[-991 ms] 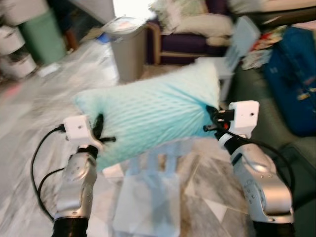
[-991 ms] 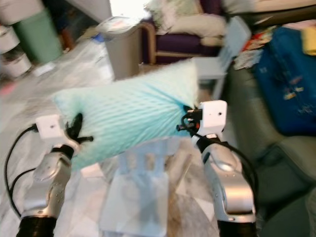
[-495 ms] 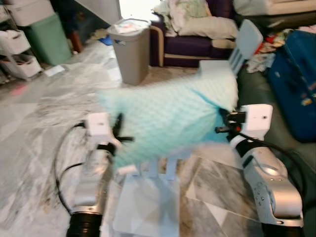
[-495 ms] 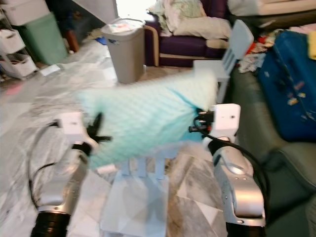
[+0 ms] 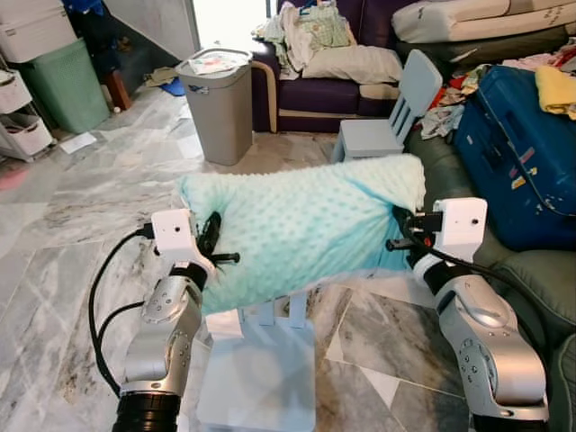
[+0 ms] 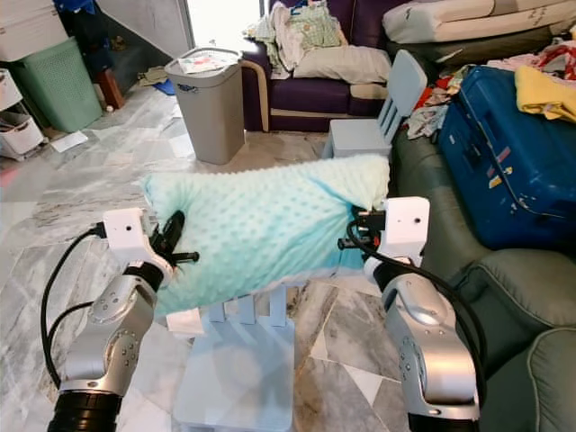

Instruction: Move the pillow to the sofa

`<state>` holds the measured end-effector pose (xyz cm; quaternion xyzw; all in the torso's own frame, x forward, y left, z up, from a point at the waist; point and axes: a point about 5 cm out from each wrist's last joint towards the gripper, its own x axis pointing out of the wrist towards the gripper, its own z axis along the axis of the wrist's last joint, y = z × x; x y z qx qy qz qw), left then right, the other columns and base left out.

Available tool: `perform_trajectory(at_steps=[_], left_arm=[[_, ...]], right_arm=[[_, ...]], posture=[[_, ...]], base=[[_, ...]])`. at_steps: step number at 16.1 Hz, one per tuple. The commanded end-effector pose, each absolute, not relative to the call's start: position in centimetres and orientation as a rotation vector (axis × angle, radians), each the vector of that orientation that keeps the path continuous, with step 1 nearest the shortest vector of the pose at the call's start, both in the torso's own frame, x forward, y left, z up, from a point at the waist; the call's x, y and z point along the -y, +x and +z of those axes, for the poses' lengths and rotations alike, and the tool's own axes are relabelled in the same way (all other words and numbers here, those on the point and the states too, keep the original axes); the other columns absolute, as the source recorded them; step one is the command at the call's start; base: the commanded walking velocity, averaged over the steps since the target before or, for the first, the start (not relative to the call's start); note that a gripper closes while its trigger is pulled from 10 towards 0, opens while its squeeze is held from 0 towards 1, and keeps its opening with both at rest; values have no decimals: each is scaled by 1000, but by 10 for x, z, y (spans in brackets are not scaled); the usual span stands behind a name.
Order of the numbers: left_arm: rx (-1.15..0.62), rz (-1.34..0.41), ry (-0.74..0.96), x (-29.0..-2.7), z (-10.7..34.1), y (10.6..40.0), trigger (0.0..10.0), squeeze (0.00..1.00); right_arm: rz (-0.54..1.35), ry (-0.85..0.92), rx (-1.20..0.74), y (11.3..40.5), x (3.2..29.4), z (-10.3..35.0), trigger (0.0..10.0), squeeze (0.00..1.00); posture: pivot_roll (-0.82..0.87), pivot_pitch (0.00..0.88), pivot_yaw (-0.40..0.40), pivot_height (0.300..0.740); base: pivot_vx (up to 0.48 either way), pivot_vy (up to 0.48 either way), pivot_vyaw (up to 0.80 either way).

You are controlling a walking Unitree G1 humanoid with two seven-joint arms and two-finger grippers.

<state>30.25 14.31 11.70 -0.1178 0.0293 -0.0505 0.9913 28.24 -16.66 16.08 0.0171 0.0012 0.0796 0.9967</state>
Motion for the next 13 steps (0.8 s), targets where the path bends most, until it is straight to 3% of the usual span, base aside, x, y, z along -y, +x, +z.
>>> perform_trajectory(at_steps=[1, 8, 13], left_arm=[[-45, -105, -241, -145, 122, 300, 10000, 0], [-65, -115, -251, -145, 120, 298, 10000, 0], [-78, -119, -254, -145, 119, 297, 10000, 0]], right_arm=[[169, 32, 30, 280, 163, 168, 10000, 0], [172, 32, 12, 280, 163, 167, 10000, 0], [175, 31, 6, 279, 162, 165, 10000, 0]], posture=[[-144, 0, 30, 740], [-142, 0, 27, 740], [-141, 0, 31, 740]], base=[[0, 0, 0], [0, 0, 0], [0, 0, -800]])
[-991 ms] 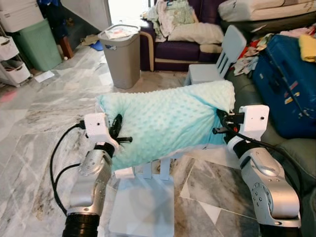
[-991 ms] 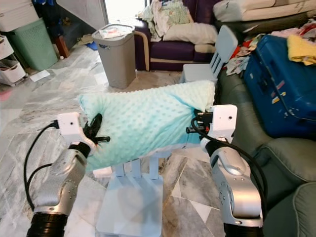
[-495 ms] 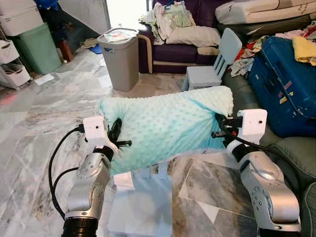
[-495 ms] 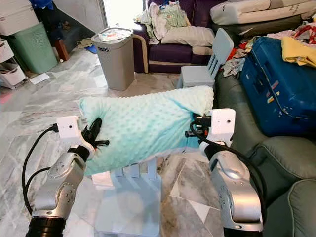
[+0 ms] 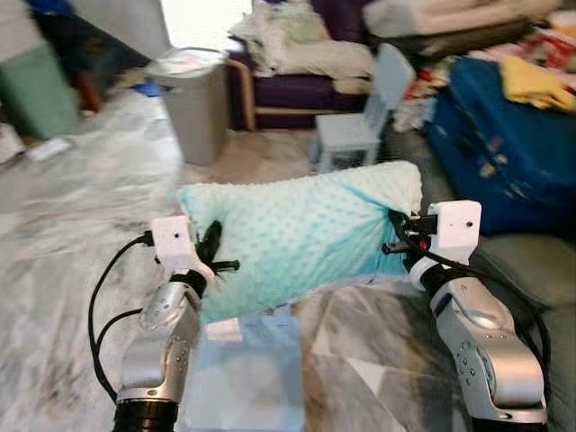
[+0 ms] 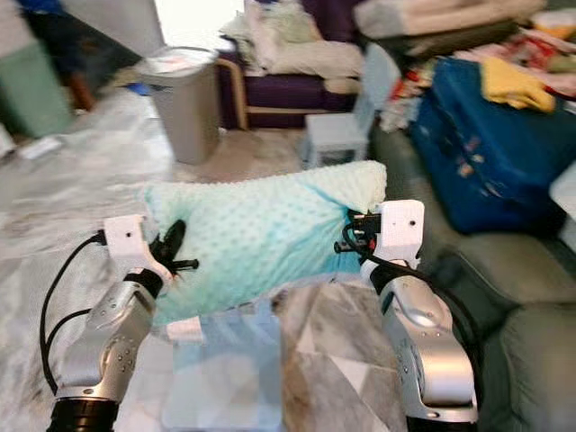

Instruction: Move the pillow to the sofa

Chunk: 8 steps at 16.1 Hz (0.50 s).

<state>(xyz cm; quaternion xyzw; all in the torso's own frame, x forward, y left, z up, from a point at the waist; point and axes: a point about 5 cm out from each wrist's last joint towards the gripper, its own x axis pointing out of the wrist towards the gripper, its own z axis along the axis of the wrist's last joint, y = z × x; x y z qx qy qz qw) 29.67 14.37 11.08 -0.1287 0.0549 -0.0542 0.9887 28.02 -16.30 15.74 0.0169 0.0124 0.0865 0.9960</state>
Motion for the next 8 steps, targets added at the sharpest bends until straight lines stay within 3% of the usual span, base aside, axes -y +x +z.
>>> perform_trajectory(at_steps=[1, 6, 8], left_arm=[[-78, -120, -255, -145, 120, 297, 10000, 0], [-88, -126, -266, -143, 119, 296, 10000, 0], [-91, -127, -267, -142, 119, 296, 10000, 0]], right_arm=[[175, 32, 6, 279, 161, 165, 10000, 0], [173, 35, 2, 278, 161, 165, 10000, 0], [175, 34, 5, 278, 160, 165, 10000, 0]], posture=[[-141, 0, 32, 740], [-143, 0, 35, 740], [-143, 0, 36, 740]], base=[[0, 0, -800], [0, 0, -765], [0, 0, 0]])
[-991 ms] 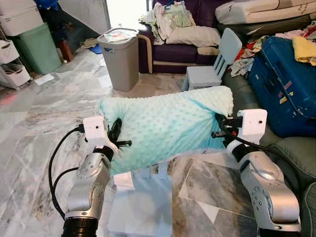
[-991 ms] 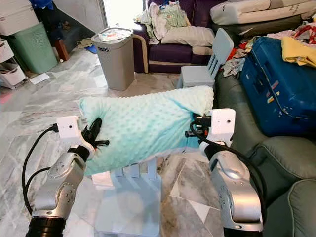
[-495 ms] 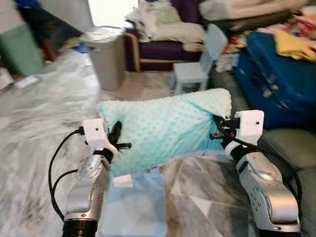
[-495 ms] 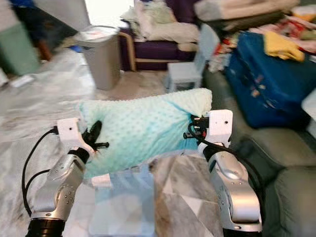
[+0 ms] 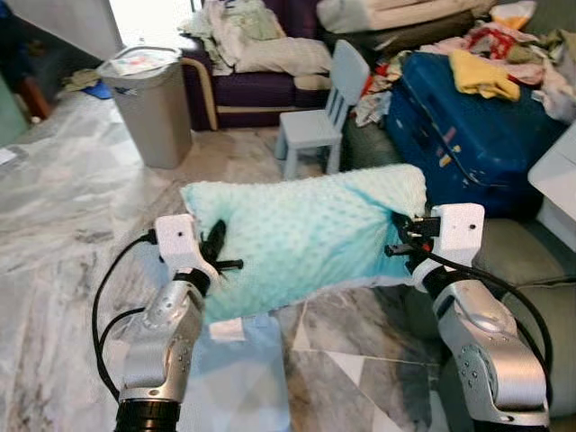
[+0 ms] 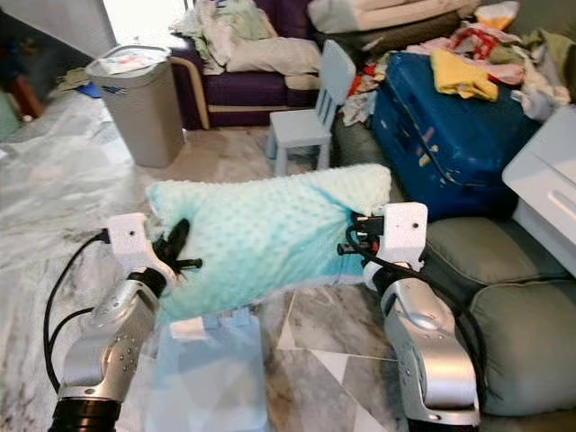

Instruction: Move the pillow to the sofa

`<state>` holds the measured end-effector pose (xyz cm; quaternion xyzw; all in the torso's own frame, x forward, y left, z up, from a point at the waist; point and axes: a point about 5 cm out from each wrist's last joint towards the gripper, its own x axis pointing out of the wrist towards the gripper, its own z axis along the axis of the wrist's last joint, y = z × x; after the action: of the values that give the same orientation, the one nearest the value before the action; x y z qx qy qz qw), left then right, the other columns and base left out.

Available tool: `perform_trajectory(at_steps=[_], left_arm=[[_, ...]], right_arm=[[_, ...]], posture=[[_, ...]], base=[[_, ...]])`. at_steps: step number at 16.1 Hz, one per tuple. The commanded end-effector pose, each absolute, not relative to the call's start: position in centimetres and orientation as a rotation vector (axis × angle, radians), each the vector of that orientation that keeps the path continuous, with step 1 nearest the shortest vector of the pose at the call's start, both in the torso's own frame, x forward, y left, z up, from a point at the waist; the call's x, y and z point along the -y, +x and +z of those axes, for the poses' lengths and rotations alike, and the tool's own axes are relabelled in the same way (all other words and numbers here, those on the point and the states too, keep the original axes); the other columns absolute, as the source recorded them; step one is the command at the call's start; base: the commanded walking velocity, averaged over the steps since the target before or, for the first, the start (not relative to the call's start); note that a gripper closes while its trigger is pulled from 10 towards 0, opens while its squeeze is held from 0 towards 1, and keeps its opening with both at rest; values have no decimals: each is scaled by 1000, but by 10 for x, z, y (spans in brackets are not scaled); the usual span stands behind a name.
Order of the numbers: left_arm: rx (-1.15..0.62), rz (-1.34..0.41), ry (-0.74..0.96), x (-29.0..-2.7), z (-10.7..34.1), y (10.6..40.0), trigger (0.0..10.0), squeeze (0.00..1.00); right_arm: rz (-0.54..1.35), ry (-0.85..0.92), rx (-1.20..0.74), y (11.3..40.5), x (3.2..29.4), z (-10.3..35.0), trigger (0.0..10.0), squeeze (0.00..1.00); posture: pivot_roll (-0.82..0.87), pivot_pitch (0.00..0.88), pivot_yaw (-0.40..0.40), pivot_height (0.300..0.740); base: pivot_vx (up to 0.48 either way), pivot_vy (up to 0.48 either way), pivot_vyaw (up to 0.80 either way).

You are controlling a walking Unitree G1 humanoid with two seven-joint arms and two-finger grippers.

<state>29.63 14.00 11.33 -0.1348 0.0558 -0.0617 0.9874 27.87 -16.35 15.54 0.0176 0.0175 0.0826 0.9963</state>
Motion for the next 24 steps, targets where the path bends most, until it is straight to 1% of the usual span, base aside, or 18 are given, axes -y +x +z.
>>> perform_trajectory(at_steps=[1, 24], left_arm=[[-93, -127, -267, -142, 119, 296, 10000, 0], [-101, -175, -275, -137, 121, 294, 10000, 0]], right_arm=[[176, 34, 4, 278, 160, 165, 10000, 0], [172, 33, -13, 274, 160, 161, 10000, 0]], posture=[[-143, 0, 35, 740], [-150, 0, 43, 740]], base=[[0, 0, 0], [0, 0, 0]])
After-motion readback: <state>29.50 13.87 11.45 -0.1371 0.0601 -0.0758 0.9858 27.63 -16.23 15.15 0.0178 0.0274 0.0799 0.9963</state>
